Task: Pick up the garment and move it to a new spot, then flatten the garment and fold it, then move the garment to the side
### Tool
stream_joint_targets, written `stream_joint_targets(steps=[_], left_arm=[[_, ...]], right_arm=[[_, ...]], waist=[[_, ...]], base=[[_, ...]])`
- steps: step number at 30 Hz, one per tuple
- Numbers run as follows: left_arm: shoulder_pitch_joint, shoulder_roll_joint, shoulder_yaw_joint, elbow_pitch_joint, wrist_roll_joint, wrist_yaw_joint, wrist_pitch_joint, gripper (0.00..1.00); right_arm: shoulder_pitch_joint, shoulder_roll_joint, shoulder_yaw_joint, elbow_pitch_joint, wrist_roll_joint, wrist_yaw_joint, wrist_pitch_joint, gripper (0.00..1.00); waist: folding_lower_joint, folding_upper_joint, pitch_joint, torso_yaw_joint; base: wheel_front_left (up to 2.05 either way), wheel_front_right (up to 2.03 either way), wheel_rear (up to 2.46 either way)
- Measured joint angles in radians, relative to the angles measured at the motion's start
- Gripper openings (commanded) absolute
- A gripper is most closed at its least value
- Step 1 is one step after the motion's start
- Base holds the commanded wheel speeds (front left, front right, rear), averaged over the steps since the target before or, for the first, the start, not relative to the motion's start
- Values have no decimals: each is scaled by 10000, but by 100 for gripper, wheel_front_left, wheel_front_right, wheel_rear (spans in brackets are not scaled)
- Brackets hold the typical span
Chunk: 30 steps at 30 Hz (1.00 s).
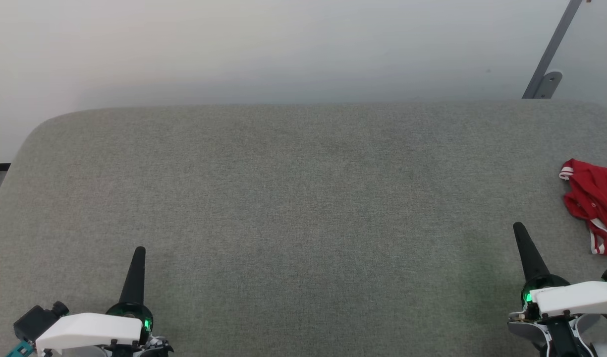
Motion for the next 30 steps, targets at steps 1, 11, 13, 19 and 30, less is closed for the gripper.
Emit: stream_joint_targets(steps=[1, 11, 13, 19, 30], left_arm=[[-3, -2, 10, 19, -113, 0, 42, 0], [-203, -36, 81, 144, -955, 0, 299, 0], [-218, -46, 94, 165, -1095, 0, 318, 0], [-355, -71, 140, 224, -1565, 0, 477, 0], [-548, -128, 221, 334, -2378, 0, 731, 0]], right_arm=[[0, 17, -10, 8, 71, 0, 19, 0], [-36, 180, -123, 46, 790, 0, 211, 0], [-64, 205, -138, 56, 932, 0, 244, 0], [-125, 280, -180, 75, 1310, 0, 374, 0], [-210, 453, -247, 111, 2042, 0, 568, 0]], waist=[[0, 0, -3, -2], [0, 0, -30, -24], [0, 0, -36, -29], [0, 0, -52, -41], [0, 0, -85, -67]], base=[[0, 0, 0], [0, 0, 0], [0, 0, 0], [0, 0, 0], [0, 0, 0]])
